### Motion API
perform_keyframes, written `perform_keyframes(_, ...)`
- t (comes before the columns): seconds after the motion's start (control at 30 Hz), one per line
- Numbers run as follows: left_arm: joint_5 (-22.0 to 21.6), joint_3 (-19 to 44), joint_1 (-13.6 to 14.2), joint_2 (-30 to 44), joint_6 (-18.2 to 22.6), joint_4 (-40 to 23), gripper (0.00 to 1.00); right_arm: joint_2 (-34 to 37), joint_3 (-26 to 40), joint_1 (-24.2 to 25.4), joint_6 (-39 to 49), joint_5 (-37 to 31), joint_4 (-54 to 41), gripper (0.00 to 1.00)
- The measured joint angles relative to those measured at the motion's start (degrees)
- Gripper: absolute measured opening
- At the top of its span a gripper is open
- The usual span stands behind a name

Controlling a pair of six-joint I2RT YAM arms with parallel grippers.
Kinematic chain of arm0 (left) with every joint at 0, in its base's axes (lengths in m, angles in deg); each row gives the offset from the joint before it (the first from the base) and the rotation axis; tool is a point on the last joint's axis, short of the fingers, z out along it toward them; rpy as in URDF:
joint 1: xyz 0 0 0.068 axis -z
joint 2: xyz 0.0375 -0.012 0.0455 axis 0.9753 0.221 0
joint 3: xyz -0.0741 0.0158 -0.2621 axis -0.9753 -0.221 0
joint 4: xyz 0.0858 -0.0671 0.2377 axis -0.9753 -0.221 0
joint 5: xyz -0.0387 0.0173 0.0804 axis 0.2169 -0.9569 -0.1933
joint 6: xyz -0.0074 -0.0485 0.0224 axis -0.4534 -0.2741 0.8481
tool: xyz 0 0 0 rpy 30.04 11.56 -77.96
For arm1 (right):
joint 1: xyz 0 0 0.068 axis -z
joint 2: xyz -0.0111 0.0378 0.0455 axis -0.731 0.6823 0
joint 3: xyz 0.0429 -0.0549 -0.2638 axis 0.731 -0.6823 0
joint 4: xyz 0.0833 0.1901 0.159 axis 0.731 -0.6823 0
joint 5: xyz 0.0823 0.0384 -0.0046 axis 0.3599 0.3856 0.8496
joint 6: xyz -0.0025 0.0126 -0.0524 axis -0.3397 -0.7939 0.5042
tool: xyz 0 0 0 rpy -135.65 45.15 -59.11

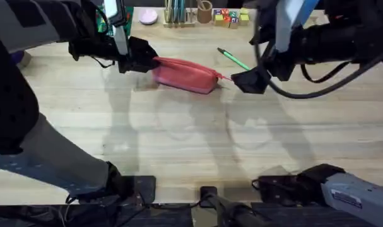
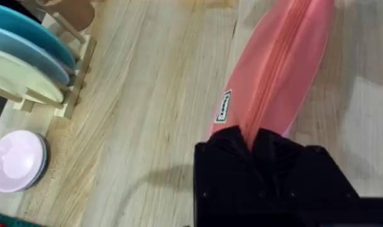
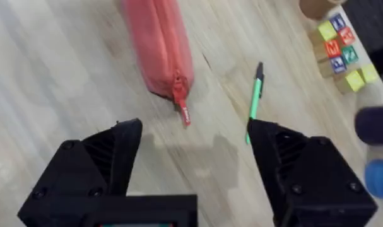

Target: Unzip the bag, pick up the pens from the table one at a time and place them inside, then zip the bag closed.

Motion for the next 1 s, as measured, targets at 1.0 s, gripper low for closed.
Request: perform_keyframes(1.0,0.0,0.0,0.0,0.0,0.0,0.0,0.042,2.4,0.0,7.6,1.6,20.8,-2.9,0.995)
